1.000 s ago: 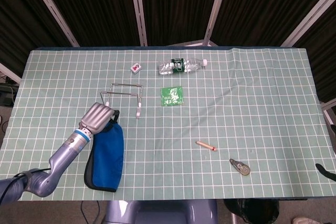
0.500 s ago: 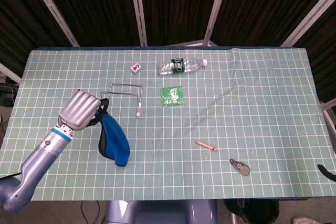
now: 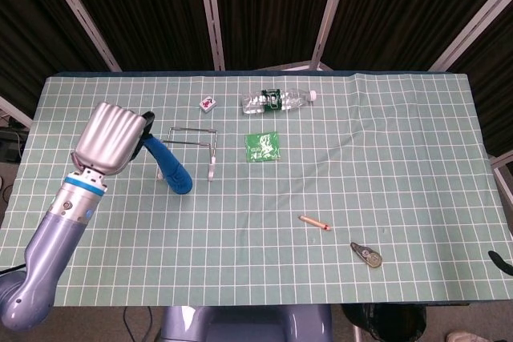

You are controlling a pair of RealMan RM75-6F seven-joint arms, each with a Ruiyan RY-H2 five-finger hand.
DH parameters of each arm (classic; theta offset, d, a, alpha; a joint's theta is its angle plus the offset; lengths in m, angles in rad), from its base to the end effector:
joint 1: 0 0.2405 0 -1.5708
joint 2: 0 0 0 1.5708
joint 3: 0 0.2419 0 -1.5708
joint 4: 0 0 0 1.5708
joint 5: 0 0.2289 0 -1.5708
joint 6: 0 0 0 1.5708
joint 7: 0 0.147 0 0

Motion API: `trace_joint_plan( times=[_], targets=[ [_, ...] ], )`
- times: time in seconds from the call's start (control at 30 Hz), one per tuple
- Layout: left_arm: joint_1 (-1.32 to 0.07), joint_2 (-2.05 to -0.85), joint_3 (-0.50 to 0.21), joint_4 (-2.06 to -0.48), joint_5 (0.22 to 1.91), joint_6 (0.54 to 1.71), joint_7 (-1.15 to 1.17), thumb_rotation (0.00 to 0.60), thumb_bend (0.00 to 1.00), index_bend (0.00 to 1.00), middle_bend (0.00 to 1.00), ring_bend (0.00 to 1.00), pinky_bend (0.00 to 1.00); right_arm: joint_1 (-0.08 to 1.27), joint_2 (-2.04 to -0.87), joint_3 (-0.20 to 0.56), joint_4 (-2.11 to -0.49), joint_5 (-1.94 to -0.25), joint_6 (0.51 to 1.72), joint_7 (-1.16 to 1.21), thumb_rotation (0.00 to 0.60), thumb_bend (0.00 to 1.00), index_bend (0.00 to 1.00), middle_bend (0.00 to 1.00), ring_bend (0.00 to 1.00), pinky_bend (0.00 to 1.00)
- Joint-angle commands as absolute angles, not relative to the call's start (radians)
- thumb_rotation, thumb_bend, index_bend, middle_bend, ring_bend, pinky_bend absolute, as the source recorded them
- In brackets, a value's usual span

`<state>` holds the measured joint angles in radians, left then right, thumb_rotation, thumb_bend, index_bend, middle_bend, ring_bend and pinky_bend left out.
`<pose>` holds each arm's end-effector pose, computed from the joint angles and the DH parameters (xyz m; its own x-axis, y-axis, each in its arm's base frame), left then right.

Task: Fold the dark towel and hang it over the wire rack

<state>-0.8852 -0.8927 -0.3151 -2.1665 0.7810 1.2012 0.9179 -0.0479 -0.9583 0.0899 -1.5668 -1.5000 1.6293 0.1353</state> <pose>-0.0378 0.3321 0.1535 0.7210 -0.1426 0.6781 0.6241 -0.2917 -0.7248 -0.3333 -0.1498 0.2173 0.4666 0.1337 0.8743 -0.8842 0.0927 0.4578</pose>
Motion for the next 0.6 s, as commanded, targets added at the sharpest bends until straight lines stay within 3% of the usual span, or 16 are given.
trace_joint_plan(
  times=[0.03, 0.6],
  targets=[
    [-0.96, -0.922, -0.328, -2.078, 0.744, 1.164, 0.968, 0.6, 0.81, 0.89, 1.0, 0.98, 1.0, -0.047, -0.958, 0.091, -1.566, -1.497, 1.626, 0.136, 0.6, 0.0, 0.0, 0.0, 0.0, 0.0],
    [-1.042, -1.071, -0.263, -1.716, 0.879, 0.922, 0.765, 0.6, 0.81, 0.89, 1.0, 0.96, 1.0, -0.034, -0.968, 0.096, -1.565, -1.47, 1.591, 0.108, 0.6, 0.0, 0.0, 0.0, 0.0, 0.0]
  ],
)
